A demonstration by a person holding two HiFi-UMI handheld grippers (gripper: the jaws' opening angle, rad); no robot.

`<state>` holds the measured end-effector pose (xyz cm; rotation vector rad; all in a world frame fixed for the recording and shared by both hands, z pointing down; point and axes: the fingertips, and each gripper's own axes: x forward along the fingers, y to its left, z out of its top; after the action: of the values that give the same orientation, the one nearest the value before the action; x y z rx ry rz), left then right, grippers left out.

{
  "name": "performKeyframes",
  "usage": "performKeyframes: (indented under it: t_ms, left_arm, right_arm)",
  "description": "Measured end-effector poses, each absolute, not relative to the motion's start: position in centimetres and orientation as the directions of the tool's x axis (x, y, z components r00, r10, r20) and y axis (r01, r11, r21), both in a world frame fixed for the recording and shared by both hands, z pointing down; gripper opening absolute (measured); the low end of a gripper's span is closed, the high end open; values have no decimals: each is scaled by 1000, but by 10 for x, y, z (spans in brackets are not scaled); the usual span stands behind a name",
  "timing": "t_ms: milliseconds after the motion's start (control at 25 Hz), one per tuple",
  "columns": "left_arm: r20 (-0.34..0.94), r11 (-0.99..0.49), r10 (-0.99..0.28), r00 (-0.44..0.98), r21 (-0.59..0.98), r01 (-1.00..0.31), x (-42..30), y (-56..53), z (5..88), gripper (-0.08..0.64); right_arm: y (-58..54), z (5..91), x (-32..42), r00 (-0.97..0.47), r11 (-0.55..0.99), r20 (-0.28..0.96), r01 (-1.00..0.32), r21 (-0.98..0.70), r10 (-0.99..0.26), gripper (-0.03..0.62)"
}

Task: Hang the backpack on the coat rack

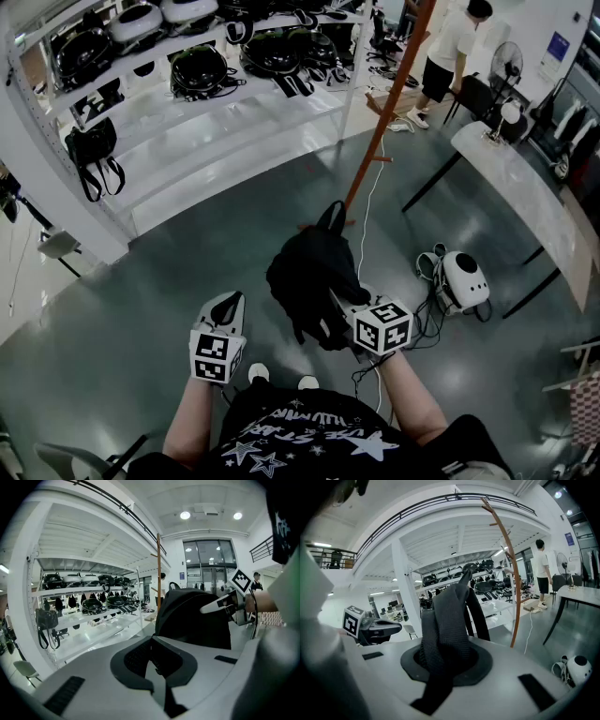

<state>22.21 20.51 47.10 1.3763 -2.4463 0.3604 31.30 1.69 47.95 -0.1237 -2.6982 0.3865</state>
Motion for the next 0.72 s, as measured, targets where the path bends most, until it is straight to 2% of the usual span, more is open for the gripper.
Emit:
performKeyframes:
  t_ms: [360, 720]
  left_arm:
    - [383, 491, -796, -469, -45, -870, 206, 223, 476, 20]
    - [390, 491, -797, -460, -22, -871, 137, 282, 493, 20]
  right_arm:
    - [37, 472, 297, -913, 966, 388, 23, -257, 125, 55]
    - [87, 475, 238, -904, 973, 409, 27, -228, 121, 55]
